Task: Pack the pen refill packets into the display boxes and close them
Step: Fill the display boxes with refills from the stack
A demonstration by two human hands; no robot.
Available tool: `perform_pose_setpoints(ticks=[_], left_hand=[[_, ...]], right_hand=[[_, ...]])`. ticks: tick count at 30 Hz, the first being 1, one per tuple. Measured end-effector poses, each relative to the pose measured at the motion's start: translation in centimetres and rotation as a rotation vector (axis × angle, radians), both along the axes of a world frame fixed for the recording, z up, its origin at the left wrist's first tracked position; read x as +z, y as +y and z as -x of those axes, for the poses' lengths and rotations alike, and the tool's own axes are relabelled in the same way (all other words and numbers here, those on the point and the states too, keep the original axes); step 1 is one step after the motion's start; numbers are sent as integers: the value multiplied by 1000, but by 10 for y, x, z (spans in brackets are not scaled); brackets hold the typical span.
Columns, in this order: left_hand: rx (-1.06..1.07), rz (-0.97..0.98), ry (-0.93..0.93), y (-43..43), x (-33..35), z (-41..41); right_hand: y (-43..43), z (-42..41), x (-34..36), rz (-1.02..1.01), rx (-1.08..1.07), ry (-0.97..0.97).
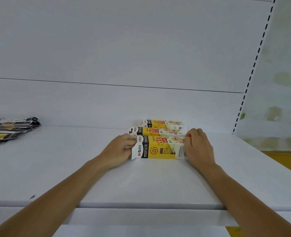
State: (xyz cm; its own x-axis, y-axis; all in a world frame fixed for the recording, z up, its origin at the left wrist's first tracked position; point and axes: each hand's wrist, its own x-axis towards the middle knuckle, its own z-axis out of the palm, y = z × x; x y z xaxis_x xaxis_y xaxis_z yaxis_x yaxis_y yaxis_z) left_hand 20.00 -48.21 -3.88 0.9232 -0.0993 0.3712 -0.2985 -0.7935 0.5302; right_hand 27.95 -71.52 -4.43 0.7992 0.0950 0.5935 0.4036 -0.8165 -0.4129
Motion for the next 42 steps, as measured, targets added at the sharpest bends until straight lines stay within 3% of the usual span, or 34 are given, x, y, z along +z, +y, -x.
perform_pose_setpoints(ticks=[4, 8, 10, 13, 18, 23, 29, 37, 42], left_hand=[[-51, -119, 63, 1, -1, 4], [-43, -89, 169, -1, 6, 13], [-1, -52, 74, 4, 10, 17], [93, -160, -53, 29, 15, 23], [289, -288, -67, 85, 21, 65], [619, -211, -14, 178, 15, 159], [923, -63, -44, 275, 29, 268], [840, 4, -38, 389, 22, 278], [653, 19, -58, 452, 21, 236]], right_hand=[[-1, 1, 1, 27, -30, -9], [1, 3, 6, 68, -67, -1], [5, 5, 17, 90, -65, 98], [22, 12, 41, 137, -28, 172], [115, 41, 68, 12, 375, 26], [256, 99, 67, 72, 768, -126], [381, 175, 63, 126, 1035, -80], [487, 194, 41, -83, 993, 163], [508, 161, 50, -112, 760, 118]])
